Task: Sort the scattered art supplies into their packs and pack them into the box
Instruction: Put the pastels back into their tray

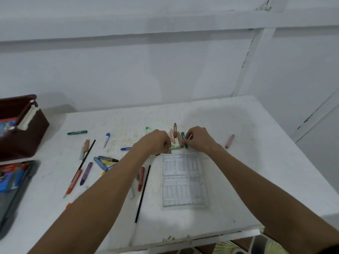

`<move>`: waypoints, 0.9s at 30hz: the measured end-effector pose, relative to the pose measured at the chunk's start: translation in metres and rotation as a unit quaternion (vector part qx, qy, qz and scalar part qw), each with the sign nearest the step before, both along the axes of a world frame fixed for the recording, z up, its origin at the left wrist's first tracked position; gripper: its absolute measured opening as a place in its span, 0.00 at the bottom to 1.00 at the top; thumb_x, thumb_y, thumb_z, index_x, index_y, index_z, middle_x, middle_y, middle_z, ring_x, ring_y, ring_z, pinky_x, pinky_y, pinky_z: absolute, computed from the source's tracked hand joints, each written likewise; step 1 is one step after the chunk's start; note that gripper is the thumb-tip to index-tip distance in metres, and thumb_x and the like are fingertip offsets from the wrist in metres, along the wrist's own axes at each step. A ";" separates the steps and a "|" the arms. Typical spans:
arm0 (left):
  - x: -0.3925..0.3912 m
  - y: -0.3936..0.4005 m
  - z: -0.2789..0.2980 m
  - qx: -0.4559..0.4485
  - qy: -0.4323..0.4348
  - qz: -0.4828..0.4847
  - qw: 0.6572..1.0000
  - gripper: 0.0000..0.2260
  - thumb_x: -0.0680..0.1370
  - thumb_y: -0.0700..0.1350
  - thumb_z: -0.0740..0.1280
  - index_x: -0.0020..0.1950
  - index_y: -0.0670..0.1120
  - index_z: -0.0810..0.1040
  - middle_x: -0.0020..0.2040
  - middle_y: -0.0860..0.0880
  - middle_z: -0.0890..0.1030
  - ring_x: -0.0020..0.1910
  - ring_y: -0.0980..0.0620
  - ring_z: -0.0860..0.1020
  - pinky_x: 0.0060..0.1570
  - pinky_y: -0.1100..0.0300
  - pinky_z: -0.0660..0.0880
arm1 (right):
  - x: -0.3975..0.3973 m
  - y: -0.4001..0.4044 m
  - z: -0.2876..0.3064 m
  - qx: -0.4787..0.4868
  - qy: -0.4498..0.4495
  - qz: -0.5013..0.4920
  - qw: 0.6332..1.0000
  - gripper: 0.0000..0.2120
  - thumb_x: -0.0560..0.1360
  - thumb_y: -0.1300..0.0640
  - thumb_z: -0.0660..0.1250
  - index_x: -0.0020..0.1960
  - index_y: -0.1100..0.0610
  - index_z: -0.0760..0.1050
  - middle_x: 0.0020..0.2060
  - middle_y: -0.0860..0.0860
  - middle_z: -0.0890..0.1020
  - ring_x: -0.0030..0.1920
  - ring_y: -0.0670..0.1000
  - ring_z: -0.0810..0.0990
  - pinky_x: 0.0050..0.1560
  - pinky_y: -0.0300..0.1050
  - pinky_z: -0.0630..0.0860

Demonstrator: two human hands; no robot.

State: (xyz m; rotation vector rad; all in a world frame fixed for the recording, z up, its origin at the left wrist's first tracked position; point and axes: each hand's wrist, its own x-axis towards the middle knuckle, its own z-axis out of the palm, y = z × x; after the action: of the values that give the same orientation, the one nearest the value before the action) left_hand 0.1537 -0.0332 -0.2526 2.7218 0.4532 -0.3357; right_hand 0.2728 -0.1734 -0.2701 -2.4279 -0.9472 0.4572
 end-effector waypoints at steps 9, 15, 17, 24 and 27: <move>-0.023 0.002 0.006 -0.049 -0.080 0.091 0.991 0.08 0.76 0.48 0.70 0.49 0.44 0.83 0.43 0.47 0.83 0.37 0.54 0.77 0.33 0.69 0.69 | -0.007 0.002 0.010 -0.036 0.071 -0.038 0.996 0.09 0.70 0.59 0.71 0.35 0.60 0.73 0.26 0.54 0.72 0.27 0.49 0.69 0.25 0.37 0.64; -0.050 -0.008 -0.004 -0.094 -0.090 0.174 0.976 0.09 0.76 0.46 0.69 0.44 0.42 0.84 0.38 0.48 0.82 0.31 0.59 0.74 0.28 0.68 0.66 | -0.016 -0.003 0.006 -0.035 0.021 -0.015 0.999 0.09 0.70 0.62 0.68 0.47 0.67 0.80 0.43 0.61 0.83 0.38 0.50 0.75 0.38 0.42 0.73; -0.056 -0.013 -0.003 -0.110 -0.096 0.186 0.972 0.08 0.76 0.47 0.69 0.47 0.43 0.84 0.38 0.50 0.81 0.33 0.59 0.74 0.30 0.68 0.68 | -0.020 -0.006 0.011 0.001 0.013 -0.018 1.000 0.10 0.70 0.62 0.69 0.50 0.65 0.80 0.46 0.59 0.82 0.40 0.49 0.76 0.38 0.38 0.73; -0.071 -0.031 0.002 -0.165 -0.120 0.205 0.957 0.08 0.74 0.47 0.72 0.50 0.46 0.80 0.34 0.51 0.80 0.31 0.52 0.80 0.26 0.67 0.72 | -0.069 -0.024 0.020 0.057 0.177 0.024 0.982 0.18 0.69 0.60 0.74 0.58 0.57 0.77 0.41 0.54 0.84 0.33 0.47 0.82 0.32 0.34 0.75; -0.073 -0.038 -0.001 -0.172 -0.121 0.214 0.954 0.10 0.73 0.48 0.73 0.50 0.45 0.79 0.32 0.49 0.80 0.27 0.54 0.77 0.25 0.66 0.72 | -0.080 -0.024 0.015 0.056 0.205 0.001 0.977 0.18 0.69 0.60 0.74 0.58 0.58 0.77 0.43 0.56 0.84 0.32 0.49 0.81 0.31 0.36 0.76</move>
State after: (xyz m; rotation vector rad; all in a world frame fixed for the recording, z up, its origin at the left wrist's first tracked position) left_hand 0.0808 -0.0713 -0.2535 2.2138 0.8078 0.0360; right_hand 0.1923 -0.1973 -0.2553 -2.1152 -0.7705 0.8436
